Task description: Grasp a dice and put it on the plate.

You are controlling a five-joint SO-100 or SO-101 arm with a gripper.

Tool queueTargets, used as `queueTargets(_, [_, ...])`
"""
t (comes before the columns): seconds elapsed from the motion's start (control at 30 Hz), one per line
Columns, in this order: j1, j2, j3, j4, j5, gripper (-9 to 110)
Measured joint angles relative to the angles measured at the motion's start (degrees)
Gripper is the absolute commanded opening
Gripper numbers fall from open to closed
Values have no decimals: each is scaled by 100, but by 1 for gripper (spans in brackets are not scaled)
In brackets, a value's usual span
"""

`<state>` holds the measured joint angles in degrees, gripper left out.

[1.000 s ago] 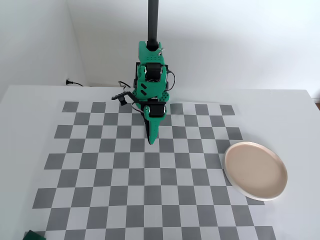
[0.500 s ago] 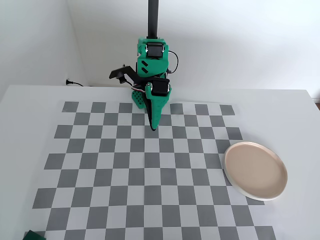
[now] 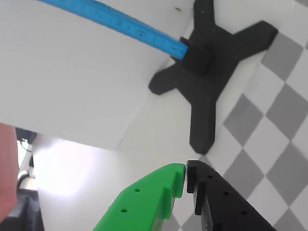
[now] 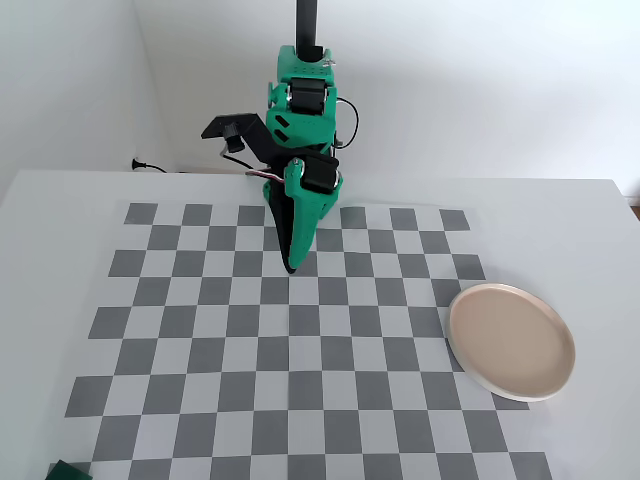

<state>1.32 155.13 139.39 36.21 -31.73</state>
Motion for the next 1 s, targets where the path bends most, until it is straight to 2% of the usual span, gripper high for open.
queueTargets(0.53, [387,-2593,-765,-2004,-3243,3])
queueTargets(0.7, [686,-3498,-1195,-2391,-3832,15])
queueTargets(1.0, [1582,-5194,-1942,-3138,-4386,16])
